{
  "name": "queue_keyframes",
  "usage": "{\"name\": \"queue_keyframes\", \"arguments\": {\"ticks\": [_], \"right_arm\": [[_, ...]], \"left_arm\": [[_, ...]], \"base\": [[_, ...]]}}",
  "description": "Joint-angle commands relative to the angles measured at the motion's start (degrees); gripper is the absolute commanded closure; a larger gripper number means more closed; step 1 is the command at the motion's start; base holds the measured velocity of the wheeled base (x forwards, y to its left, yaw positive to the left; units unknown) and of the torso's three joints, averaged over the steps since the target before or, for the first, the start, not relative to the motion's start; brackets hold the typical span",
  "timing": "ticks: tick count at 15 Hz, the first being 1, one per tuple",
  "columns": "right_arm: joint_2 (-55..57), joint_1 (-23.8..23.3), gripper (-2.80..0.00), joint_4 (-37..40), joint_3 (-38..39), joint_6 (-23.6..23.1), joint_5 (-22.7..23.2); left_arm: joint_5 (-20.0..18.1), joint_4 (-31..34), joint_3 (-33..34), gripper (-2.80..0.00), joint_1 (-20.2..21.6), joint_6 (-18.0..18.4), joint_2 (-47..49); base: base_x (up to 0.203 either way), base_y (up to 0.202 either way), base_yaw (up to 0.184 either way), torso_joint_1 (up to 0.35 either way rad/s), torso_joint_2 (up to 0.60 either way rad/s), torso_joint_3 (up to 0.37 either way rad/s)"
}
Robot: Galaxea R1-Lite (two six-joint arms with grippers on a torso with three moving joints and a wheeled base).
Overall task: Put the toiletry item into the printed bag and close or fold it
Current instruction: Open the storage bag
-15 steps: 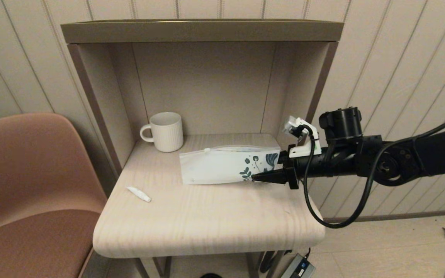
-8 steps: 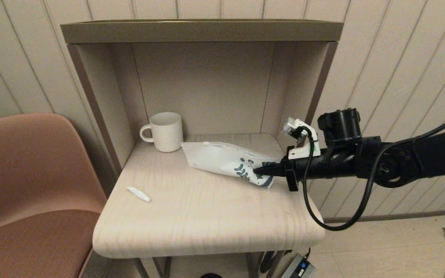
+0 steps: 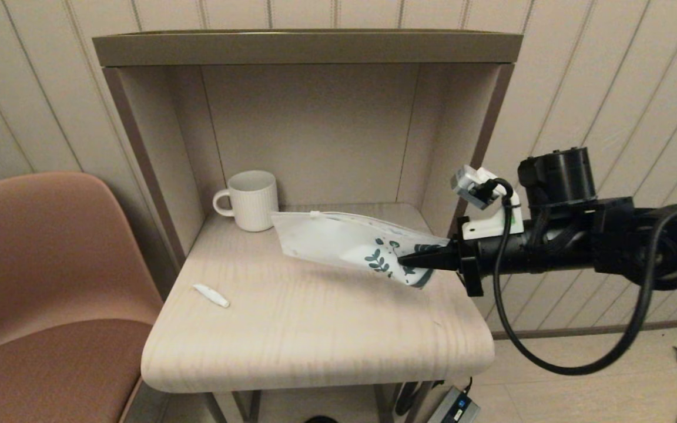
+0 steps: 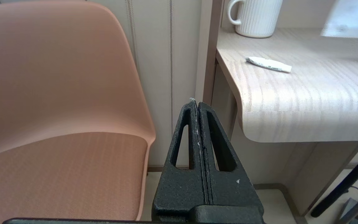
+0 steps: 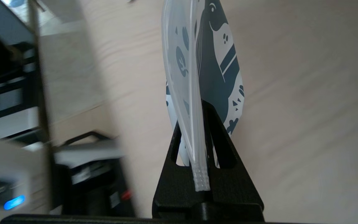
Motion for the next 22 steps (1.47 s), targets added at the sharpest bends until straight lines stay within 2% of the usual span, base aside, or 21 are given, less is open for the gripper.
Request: {"name": "queue_keyframes", "arguments": {"ticks": [1, 7, 11, 13, 14, 15, 20, 22], "right_arm": [[-5.0, -0.3, 0.0, 6.6, -0.7, -0.1, 0.2], [-12.5, -1.5, 0.0, 32.3, -10.0, 0.1, -0.5], [-13.9, -1.0, 0.0, 34.8, -7.5, 0.1, -2.6], [-14.4, -0.4, 0.0, 34.7, -6.7, 0.1, -2.8], [-14.4, 0.5, 0.0, 34.8, -7.0, 0.1, -2.8], [-14.6, 1.8, 0.0, 34.9, -7.1, 0.1, -2.8], [-15.5, 10.2, 0.0, 34.8, -5.5, 0.1, -5.0], [-15.5, 12.0, 0.0, 34.9, -5.9, 0.1, -6.0]], "left_arm": [[0.0, -0.1, 0.0, 0.0, 0.0, 0.0, 0.1], [0.2, 0.1, 0.0, 0.0, 0.1, 0.2, 0.1], [0.4, 1.3, 0.0, 0.0, 0.1, 1.2, 0.2], [-0.9, 3.0, -4.6, 0.0, 0.1, 1.2, 2.8], [-3.2, 4.7, -10.3, 0.0, 0.0, 1.2, 6.2], [-7.4, 6.1, -15.3, 0.0, 0.0, 1.2, 11.6], [-36.6, 8.7, -36.7, 0.0, -0.5, 1.4, 46.3], [-45.1, 9.0, -46.1, 0.0, -3.5, 2.4, 59.2]], "base": [[0.0, 0.0, 0.0, 0.0, 0.0, 0.0], [0.0, 0.0, 0.0, 0.0, 0.0, 0.0], [0.0, 0.0, 0.0, 0.0, 0.0, 0.0], [0.0, 0.0, 0.0, 0.0, 0.0, 0.0], [0.0, 0.0, 0.0, 0.0, 0.0, 0.0], [0.0, 0.0, 0.0, 0.0, 0.0, 0.0], [0.0, 0.0, 0.0, 0.0, 0.0, 0.0], [0.0, 0.0, 0.0, 0.0, 0.0, 0.0]]}}
